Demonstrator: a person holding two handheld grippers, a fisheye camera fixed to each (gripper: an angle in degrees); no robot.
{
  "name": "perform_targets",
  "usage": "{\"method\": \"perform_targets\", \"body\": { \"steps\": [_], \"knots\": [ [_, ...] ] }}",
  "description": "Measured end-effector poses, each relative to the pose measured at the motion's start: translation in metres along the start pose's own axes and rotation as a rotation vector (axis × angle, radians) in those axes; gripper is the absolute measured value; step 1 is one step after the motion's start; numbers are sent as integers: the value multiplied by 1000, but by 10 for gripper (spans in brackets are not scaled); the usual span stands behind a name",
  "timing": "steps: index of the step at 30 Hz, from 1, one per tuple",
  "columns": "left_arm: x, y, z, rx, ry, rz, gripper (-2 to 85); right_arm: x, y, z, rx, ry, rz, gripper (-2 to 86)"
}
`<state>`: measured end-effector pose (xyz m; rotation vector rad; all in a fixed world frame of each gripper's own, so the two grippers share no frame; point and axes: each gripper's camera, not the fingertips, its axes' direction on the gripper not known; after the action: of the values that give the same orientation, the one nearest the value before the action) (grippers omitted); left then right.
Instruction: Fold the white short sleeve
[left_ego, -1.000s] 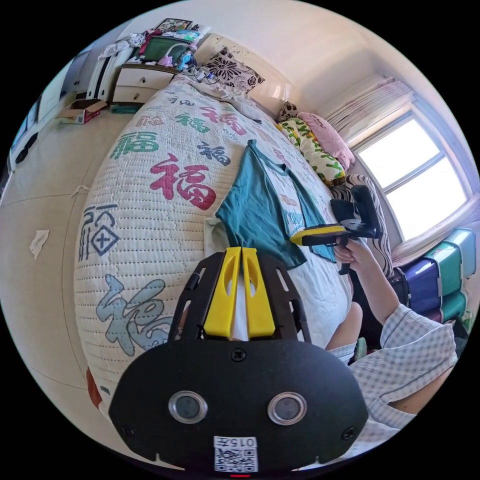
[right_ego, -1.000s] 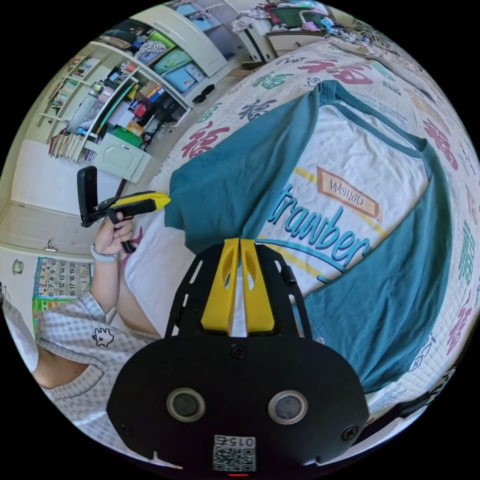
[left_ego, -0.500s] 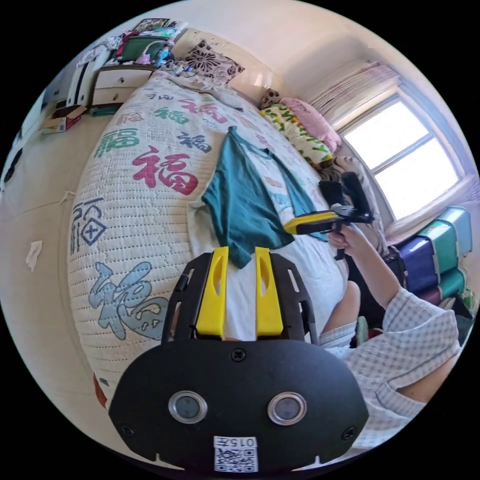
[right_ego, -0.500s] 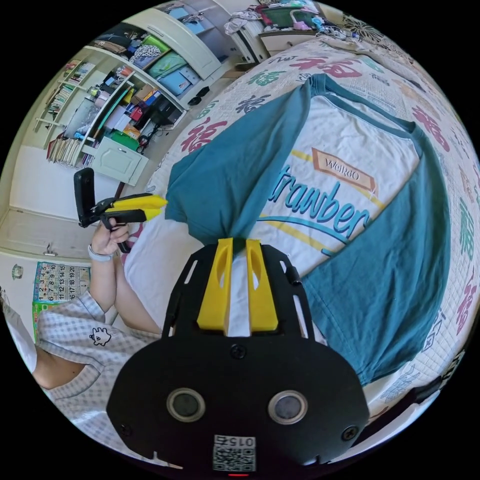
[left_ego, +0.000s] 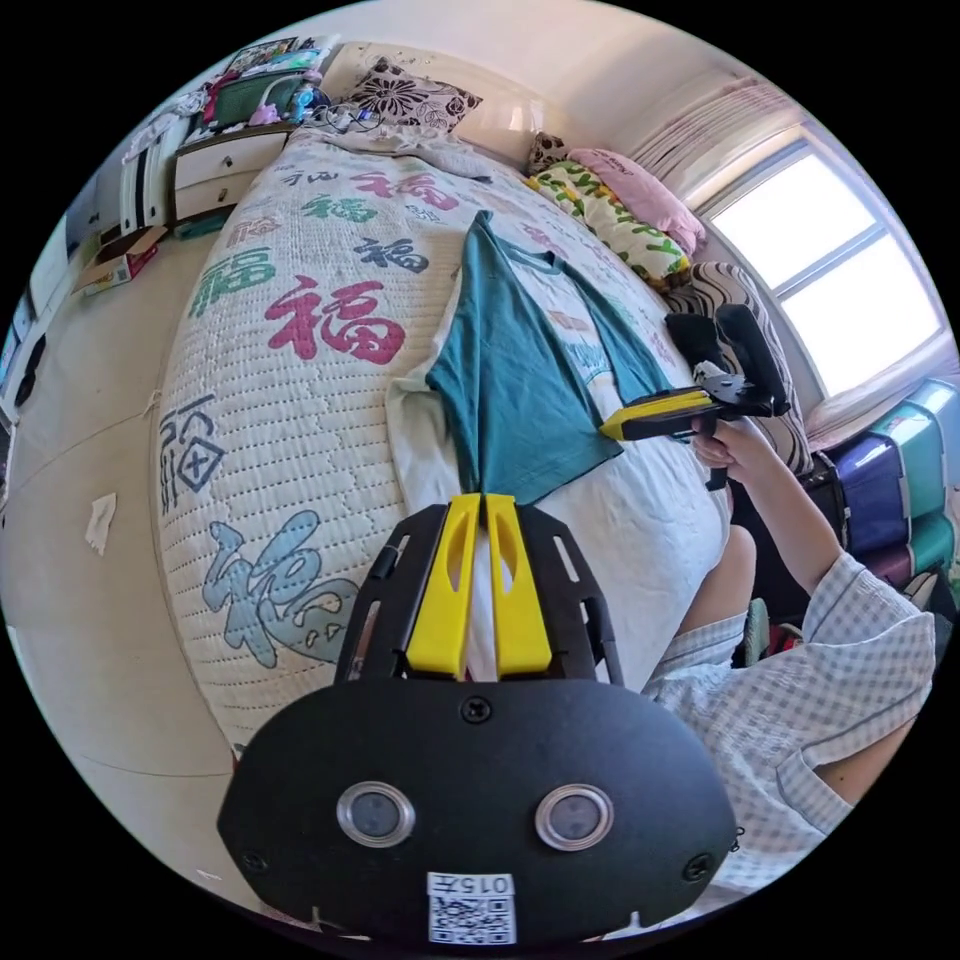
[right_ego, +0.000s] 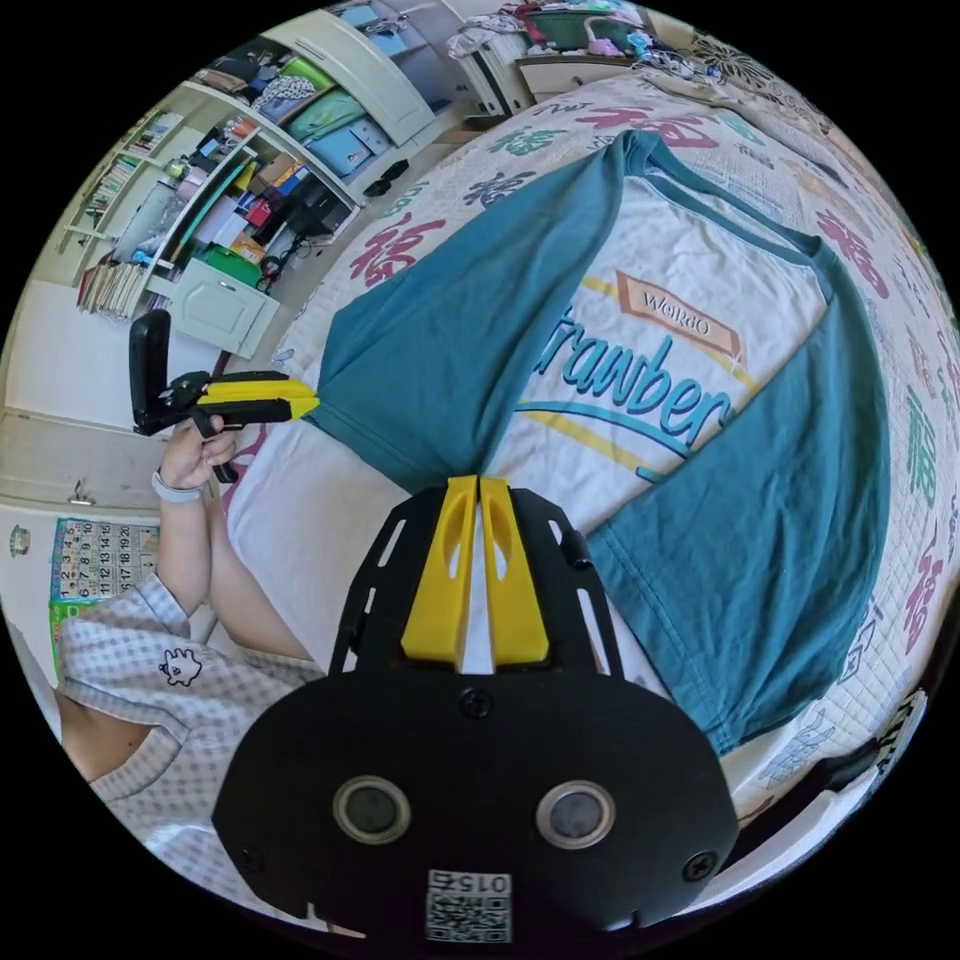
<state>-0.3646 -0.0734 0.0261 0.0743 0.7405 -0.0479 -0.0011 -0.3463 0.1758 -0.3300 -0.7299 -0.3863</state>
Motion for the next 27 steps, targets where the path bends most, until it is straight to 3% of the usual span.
{"method": "perform_targets", "body": {
  "steps": [3, 9, 14, 20, 24, 27],
  "knots": [
    [1, 5, -13, 35, -41, 0, 42, 4, 17, -10, 23, -10, -35, 35],
    [1, -21, -62, 201, -118, 11, 85, 64, 61, -75, 291, 92, 19, 66],
    [34, -147, -36, 248, -91, 117, 101, 132, 49, -106, 383, 200, 139, 82],
    [39, -268, 61, 129, -37, 25, 103, 184, 16, -88, 344, 156, 218, 94],
    [27, -291, 99, 70, -14, -50, 87, 207, 7, -67, 259, 162, 267, 94],
    [24, -293, 106, 59, -22, -55, 27, 222, 13, -56, 214, 160, 292, 81]
  ]
}}
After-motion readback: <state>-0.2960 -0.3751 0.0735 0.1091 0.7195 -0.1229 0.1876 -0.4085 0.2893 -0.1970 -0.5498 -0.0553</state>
